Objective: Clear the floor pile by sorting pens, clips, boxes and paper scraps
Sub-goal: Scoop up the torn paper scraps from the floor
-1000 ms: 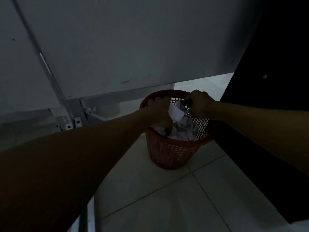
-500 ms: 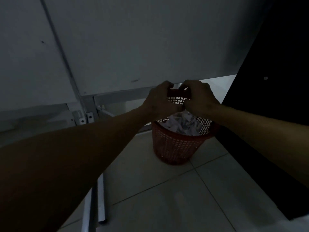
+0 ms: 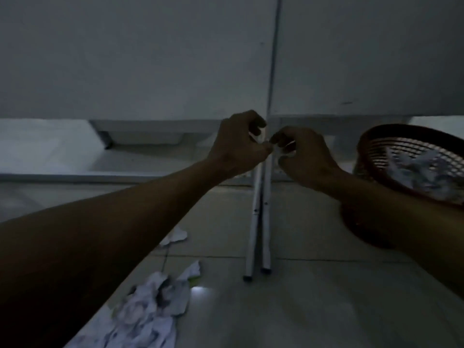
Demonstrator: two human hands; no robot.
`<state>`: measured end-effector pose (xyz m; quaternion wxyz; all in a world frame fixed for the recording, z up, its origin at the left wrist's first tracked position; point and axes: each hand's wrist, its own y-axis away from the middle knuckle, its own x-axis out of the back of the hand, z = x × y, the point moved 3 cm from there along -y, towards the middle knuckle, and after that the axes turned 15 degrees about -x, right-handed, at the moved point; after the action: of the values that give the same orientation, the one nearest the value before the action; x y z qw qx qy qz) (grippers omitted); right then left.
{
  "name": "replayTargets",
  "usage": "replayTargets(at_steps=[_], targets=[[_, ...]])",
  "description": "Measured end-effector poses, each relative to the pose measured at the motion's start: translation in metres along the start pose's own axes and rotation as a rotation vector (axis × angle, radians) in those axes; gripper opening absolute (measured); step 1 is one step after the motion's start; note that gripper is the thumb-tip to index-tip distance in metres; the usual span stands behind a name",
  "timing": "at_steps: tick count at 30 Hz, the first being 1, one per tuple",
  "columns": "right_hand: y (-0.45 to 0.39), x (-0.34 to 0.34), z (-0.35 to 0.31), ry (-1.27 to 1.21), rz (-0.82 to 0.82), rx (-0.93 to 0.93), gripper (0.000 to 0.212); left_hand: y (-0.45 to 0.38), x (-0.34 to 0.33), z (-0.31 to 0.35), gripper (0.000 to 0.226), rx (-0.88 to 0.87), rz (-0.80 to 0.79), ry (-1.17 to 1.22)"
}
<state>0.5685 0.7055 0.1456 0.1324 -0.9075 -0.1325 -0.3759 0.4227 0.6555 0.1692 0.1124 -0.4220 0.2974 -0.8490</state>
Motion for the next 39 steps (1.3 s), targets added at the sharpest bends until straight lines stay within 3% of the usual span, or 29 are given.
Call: replayTargets(at_steps=[8, 14, 22, 27, 30, 32, 36, 39], targets=[[0.048, -0.16, -0.069, 0.122, -0.486, 0.188, 0.055, 0.134, 0.11, -0.078, 0.029, 0.309, -0.074, -0.235], [0.112, -0.235, -0.084, 0.271, -0.796, 0.331, 0.1, 0.227, 0.144, -0.119, 0.03, 0.529, -0.256, -0.261], [0.187, -0.285, -0.064, 0.372, -0.776, 0.484, 0.138, 0.329, 0.146, -0.13, 0.04, 0.784, -0.468, -0.195], [0.215, -0.296, -0.058, 0.402, -0.734, 0.482, 0.148, 0.395, 0.141, -0.113, 0.048, 0.864, -0.315, -0.355], [0.232, -0.303, -0.058, 0.375, -0.718, 0.463, 0.149, 0.425, 0.135, -0.09, 0.062, 0.959, -0.109, -0.455], [0.238, -0.308, -0.056, 0.366, -0.707, 0.419, 0.151, 0.44, 0.125, -0.077, 0.064, 1.001, 0.015, -0.426], [0.245, -0.321, -0.055, 0.362, -0.703, 0.394, 0.154, 0.462, 0.092, -0.072, 0.073, 0.989, 0.04, -0.348], [0.251, -0.332, -0.053, 0.33, -0.711, 0.391, 0.152, 0.462, 0.071, -0.071, 0.066, 0.976, 0.117, -0.251]])
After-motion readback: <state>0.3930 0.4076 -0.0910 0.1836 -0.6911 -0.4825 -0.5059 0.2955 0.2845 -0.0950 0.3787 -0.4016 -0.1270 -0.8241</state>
